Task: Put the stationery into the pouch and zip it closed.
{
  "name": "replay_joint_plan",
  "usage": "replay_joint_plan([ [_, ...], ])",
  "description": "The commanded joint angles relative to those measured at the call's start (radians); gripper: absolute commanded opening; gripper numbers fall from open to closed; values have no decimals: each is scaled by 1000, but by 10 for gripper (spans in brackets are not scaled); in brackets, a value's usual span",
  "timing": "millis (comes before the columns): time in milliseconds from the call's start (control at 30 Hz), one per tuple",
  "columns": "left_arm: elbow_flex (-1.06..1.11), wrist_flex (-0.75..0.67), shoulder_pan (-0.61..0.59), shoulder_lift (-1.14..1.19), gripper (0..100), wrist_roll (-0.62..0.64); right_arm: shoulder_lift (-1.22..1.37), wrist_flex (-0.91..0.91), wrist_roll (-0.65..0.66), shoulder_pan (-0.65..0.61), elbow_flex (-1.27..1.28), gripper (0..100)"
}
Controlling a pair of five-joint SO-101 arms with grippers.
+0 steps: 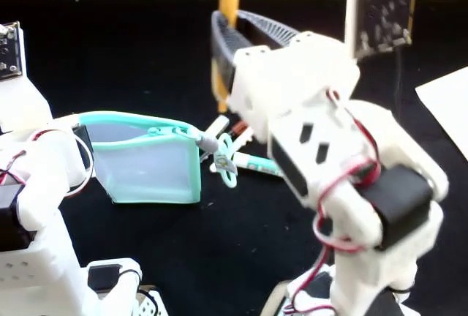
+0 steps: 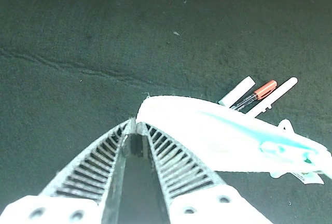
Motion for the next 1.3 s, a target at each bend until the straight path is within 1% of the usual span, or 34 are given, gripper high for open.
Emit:
replay_joint_plan([
  [0, 2, 12, 8, 2, 7, 3, 47, 8, -8, -101, -96, 7],
  [167, 2, 12, 8, 2, 7, 3, 222, 7, -8, -177, -236, 7],
  [267, 2, 12, 10, 2, 7, 3, 331, 10, -6, -219, -363, 7],
  [400, 2, 12, 10, 2, 7, 3, 470, 79, -6, -274, -575, 7],
  [600, 2, 12, 13, 2, 7, 3, 705, 183, 15, -288, -923, 7],
  [733, 2, 12, 15, 2, 7, 3, 889, 246, 20, -288, -1107, 7],
  [900, 2, 12, 15, 2, 7, 3, 1007, 245, 15, -286, -1110, 7],
  [1167, 2, 12, 15, 2, 7, 3, 1046, 252, 21, -274, -1110, 7],
  [1267, 2, 9, 13, 2, 7, 3, 1043, 292, 21, -272, -1110, 7],
])
